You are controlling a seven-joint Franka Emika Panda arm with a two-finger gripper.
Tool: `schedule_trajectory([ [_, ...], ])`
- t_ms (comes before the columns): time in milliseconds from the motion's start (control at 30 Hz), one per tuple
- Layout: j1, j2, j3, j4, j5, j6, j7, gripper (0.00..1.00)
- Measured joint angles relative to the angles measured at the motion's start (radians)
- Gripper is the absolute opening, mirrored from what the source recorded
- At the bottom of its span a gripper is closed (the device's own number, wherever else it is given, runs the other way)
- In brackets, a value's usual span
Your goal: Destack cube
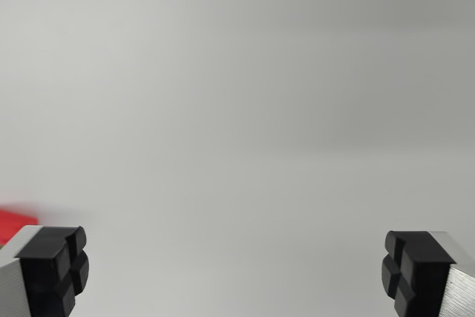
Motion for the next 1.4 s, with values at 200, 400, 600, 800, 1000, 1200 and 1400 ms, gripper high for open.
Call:
schedule_trajectory([
  [200,0.003,-0.004,0.002,-0.008,0.000,0.004,0.006,1.00],
  [400,0.009,-0.015,0.004,-0.029,0.000,0.014,0.019,1.00],
  [600,0.016,-0.029,0.009,-0.054,0.000,0.026,0.037,1.00],
  [800,0.024,-0.042,0.014,-0.079,0.001,0.040,0.057,1.00],
  [1000,0.034,-0.061,0.020,-0.112,0.003,0.057,0.082,1.00],
  [1200,0.047,-0.080,0.028,-0.148,0.005,0.075,0.112,1.00],
  [1400,0.059,-0.098,0.036,-0.183,0.008,0.095,0.142,1.00],
])
